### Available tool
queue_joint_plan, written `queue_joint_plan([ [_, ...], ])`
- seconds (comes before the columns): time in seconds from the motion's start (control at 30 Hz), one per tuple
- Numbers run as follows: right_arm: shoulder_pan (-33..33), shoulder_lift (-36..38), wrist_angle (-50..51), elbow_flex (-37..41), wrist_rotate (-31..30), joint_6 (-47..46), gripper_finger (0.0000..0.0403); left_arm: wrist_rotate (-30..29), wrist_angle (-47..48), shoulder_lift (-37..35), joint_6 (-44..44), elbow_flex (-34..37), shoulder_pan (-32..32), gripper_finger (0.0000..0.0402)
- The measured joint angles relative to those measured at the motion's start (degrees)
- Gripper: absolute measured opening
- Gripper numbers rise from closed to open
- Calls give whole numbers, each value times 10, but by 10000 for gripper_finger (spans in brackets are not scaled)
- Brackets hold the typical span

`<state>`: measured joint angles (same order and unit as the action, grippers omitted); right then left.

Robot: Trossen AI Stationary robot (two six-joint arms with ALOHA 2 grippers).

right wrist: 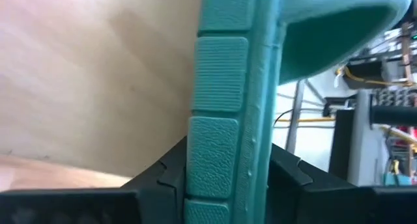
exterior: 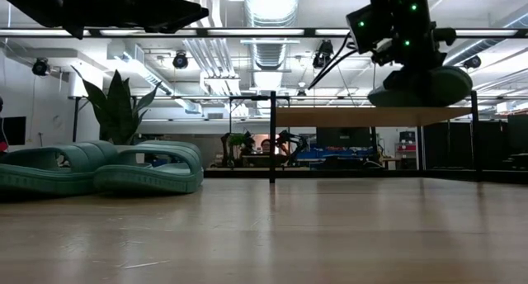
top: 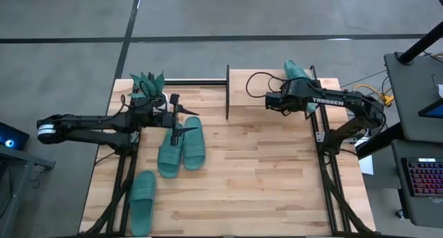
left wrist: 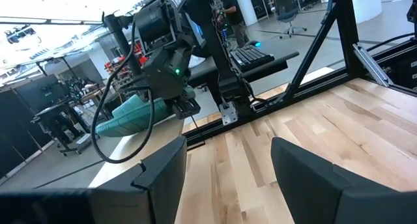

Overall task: Pick and place slides into the shelf
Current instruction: Put the bottom right green slipper on the shelf

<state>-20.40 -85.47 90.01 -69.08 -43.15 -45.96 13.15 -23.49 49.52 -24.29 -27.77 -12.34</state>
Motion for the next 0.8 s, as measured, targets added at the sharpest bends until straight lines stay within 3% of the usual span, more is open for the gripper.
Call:
queue_joint_plan([
  [0.43,3,0,1,-16,50,6,132,0,0,0,0,0,0,209],
  [0.8,26,0,-4,-76,65,15,217,0,0,0,1,0,0,209],
])
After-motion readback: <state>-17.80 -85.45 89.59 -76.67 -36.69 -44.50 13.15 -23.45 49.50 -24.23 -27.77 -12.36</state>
